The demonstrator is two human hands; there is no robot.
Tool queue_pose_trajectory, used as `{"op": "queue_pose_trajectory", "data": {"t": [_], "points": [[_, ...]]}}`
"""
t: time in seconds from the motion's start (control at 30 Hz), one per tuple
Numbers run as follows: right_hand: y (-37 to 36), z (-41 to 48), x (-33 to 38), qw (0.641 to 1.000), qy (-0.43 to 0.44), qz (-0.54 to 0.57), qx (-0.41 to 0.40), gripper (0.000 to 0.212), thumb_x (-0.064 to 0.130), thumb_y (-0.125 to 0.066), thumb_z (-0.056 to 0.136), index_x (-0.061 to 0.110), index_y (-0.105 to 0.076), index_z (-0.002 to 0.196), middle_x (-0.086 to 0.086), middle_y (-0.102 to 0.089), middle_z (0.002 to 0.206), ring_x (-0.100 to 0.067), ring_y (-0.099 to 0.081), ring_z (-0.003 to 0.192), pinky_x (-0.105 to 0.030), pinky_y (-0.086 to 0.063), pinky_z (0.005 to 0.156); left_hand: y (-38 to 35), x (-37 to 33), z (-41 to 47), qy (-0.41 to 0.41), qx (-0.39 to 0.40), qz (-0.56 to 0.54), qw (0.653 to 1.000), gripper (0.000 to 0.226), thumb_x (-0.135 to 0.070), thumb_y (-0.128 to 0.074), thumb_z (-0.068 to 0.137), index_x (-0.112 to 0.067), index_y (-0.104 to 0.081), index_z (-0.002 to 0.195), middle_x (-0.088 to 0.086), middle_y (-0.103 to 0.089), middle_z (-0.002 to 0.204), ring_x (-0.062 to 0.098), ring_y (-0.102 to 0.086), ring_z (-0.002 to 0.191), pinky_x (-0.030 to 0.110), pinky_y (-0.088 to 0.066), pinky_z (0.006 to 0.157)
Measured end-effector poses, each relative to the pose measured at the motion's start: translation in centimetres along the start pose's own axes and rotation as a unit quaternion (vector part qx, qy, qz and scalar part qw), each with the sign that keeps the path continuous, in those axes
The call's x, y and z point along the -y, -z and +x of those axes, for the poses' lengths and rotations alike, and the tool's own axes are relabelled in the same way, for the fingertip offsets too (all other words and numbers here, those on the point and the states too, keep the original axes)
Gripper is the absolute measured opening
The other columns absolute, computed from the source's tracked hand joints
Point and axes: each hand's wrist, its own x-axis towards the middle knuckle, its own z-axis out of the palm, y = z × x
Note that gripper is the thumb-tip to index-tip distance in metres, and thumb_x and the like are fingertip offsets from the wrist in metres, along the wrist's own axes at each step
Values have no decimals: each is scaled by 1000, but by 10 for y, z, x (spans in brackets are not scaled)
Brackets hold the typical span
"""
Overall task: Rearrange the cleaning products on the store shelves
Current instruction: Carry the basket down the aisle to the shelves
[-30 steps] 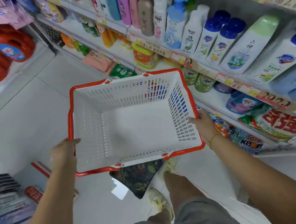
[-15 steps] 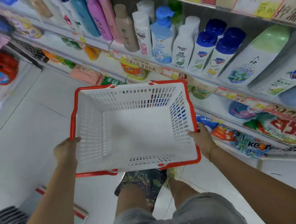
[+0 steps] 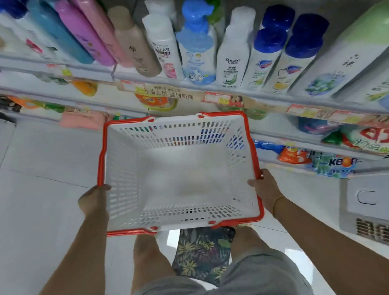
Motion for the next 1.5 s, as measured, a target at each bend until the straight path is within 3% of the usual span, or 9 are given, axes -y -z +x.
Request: {"op": "queue_pose_trajectory", "data": {"t": [0.13,0.3,0.47,0.73,0.9,1.2,1.3,1.4,1.5], "points": [[-23,19,-8,997,-17,1,-79,31,3,-58,88,8,-50,117,-15,-61,109,-35,-60,94,-46,-52,85,-33,-2,43,-21,52,47,997,18,-9,-67,81,-9,-67,99,10,-58,87,24,-51,83,26,-39,64],[-42,36,-37,983,-67,21,-170,37,-5,-58,85,0,-53,122,-16,-55,92,-22,-46,60,-26,-37,53,-73,22,90,14,118,91,989,8,-5,-66,79,-6,-67,86,7,-57,71,26,-54,76,31,-43,69],[-43,57,-83,970,-136,16,-203,38,-3,-55,85,1,-56,122,-18,-60,96,-29,-54,73,-33,-46,66,-116,59,108,45,184,147,971,10,-3,-62,84,-5,-58,75,5,-48,63,22,-47,62,23,-36,51],[-32,118,-151,959,-190,40,-206,38,-3,-60,83,1,-58,120,-16,-60,98,-36,-58,88,-39,-48,79,-184,126,133,139,250,201,937,12,3,-66,79,-5,-58,76,18,-65,87,36,-63,84,45,-52,88],[-32,175,-193,955,-195,92,-202,37,-5,-58,83,5,-59,119,-17,-62,101,-39,-60,98,-50,-49,93,-239,159,166,119,293,248,916,14,0,-70,78,-2,-64,90,20,-68,95,40,-65,91,52,-51,92],[-34,282,-251,965,-170,46,-193,40,-4,-62,81,2,-57,121,-24,-62,115,-41,-59,103,-49,-50,93,-327,191,208,-37,363,473,802,33,5,-66,81,13,-61,113,20,-66,108,28,-64,93,38,-56,77],[-37,302,-246,963,-169,18,-210,38,-6,-58,85,-4,-56,122,-23,-60,117,-37,-57,105,-32,-45,81,-352,191,216,-34,383,455,803,26,4,-62,86,16,-60,108,22,-66,92,30,-62,75,36,-53,66],[-35,329,-236,964,-110,21,-242,38,-4,-58,83,-1,-59,120,-20,-63,109,-34,-57,95,-34,-44,79,-386,181,231,-104,377,434,811,17,2,-69,81,12,-64,93,29,-66,96,30,-61,70,42,-55,74],[-25,359,-220,970,-36,-30,-240,40,0,-63,80,1,-61,119,-19,-64,114,-37,-59,105,-37,-46,87,-419,168,241,-205,339,459,795,28,-9,-75,71,12,-67,89,30,-68,95,39,-67,84,49,-55,84]]}}
